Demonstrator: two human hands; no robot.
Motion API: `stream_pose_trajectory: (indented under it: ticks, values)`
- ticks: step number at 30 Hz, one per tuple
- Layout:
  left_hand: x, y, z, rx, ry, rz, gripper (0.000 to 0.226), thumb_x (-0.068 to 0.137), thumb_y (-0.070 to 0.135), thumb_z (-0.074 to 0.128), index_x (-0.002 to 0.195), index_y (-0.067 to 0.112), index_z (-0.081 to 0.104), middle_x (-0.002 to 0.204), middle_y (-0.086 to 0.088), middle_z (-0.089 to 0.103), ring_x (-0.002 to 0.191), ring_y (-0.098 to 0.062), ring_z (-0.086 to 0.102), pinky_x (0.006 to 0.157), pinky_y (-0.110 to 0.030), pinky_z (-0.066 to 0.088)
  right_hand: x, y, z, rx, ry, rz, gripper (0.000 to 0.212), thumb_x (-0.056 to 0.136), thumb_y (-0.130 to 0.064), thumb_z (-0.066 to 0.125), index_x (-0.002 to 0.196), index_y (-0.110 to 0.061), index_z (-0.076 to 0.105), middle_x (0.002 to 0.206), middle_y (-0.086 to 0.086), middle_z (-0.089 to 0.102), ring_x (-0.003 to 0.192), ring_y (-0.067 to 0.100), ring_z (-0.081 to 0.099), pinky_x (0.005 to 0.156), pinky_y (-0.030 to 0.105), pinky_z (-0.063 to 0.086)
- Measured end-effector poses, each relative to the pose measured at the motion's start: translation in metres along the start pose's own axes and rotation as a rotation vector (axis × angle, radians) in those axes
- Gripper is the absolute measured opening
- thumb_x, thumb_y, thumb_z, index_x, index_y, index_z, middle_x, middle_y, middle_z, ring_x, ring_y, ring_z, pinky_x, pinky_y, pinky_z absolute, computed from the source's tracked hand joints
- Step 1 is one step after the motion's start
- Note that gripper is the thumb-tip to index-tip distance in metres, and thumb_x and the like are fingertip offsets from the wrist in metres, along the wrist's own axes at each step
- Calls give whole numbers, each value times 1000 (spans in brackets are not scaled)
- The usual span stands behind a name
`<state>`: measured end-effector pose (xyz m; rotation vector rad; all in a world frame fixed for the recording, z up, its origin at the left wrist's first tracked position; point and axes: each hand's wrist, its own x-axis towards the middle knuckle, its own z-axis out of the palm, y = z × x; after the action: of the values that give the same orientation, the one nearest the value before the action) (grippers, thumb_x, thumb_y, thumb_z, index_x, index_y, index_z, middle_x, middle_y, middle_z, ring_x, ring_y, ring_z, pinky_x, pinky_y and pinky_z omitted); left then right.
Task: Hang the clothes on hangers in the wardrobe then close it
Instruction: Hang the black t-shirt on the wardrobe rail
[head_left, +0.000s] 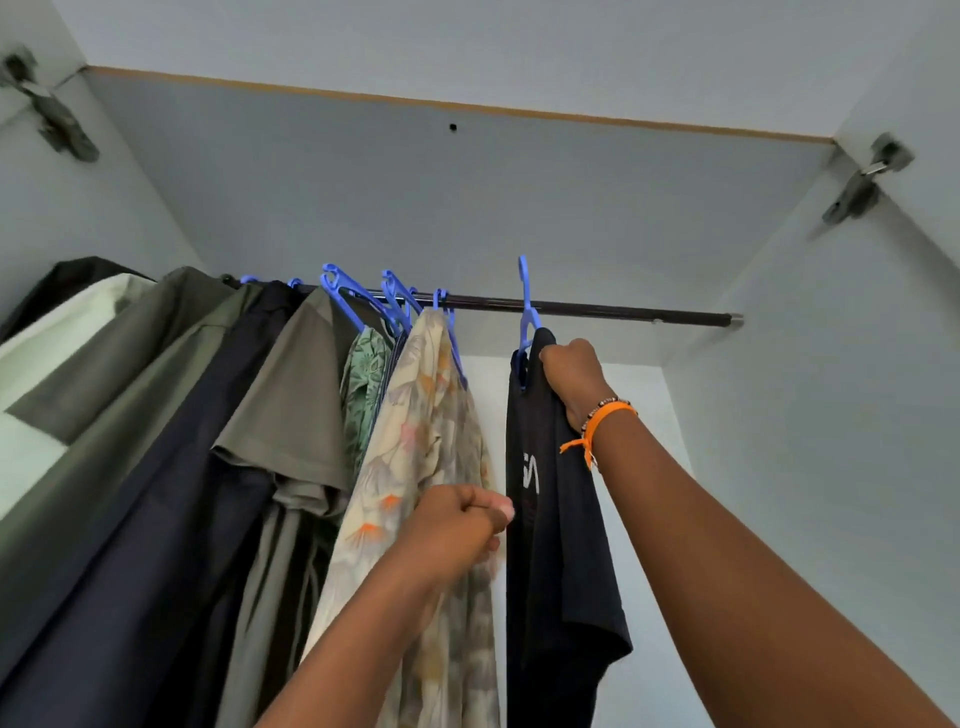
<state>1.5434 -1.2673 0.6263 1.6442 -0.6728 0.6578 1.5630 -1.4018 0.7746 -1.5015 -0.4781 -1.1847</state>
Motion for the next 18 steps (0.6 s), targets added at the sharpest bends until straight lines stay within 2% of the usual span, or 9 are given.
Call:
stream_pose_trajectory:
  ticks: [3, 4, 7, 9, 12, 15, 18]
  values:
    - [52, -8, 12, 12, 9, 54, 8, 93, 12, 57, 97, 14, 64, 76, 2, 59, 68, -7, 55, 71, -20, 50, 53, 11, 19, 35, 8, -37, 19, 95, -23, 44, 94, -5, 48, 91, 14, 55, 88, 33, 57, 82, 41, 49]
    - [68, -12, 15, 19, 11, 65, 8, 93, 12, 57, 98, 14, 63, 76, 2, 58, 68, -7, 55, 70, -20, 50, 68, 14, 24, 46, -1, -40, 19, 94, -23, 46, 94, -4, 50, 92, 15, 56, 92, 35, 59, 84, 42, 50]
    - [102, -23, 24, 31, 27, 84, 7, 94, 12, 56, 98, 16, 59, 71, 2, 55, 64, -8, 52, 62, -18, 44, 103, 24, 32, 40, -23, -34, 20, 92, -16, 48, 76, -6, 48, 79, 12, 55, 91, 35, 59, 84, 44, 50]
    - [117, -32, 27, 87, 61, 93, 7, 94, 15, 56, 95, 22, 58, 72, 2, 56, 70, -9, 54, 71, -23, 46, 118, 33, 33, 29, -30, -5, 25, 92, -12, 46, 68, -11, 43, 71, 9, 49, 82, 30, 54, 75, 38, 45]
    - [128, -41, 28, 130, 89, 87, 9, 93, 16, 58, 102, 20, 59, 80, 1, 57, 83, -13, 56, 91, -33, 49, 135, 44, 35, 37, -58, 54, 24, 91, -8, 43, 68, -8, 44, 69, 8, 46, 64, 21, 45, 63, 32, 37]
    - [131, -43, 24, 99, 138, 96, 27, 94, 24, 56, 119, 11, 57, 90, 3, 57, 92, -14, 56, 101, -35, 44, 132, 40, 45, 47, -192, 46, 17, 89, -4, 41, 74, -3, 49, 71, 11, 48, 60, 22, 46, 54, 29, 36]
    - [129, -39, 21, 92, 159, 127, 47, 95, 41, 48, 136, 18, 44, 119, 3, 55, 113, -17, 53, 105, -32, 38, 114, 24, 64, 84, -324, 11, 14, 85, -6, 46, 71, -5, 50, 73, 13, 51, 62, 23, 49, 54, 25, 39]
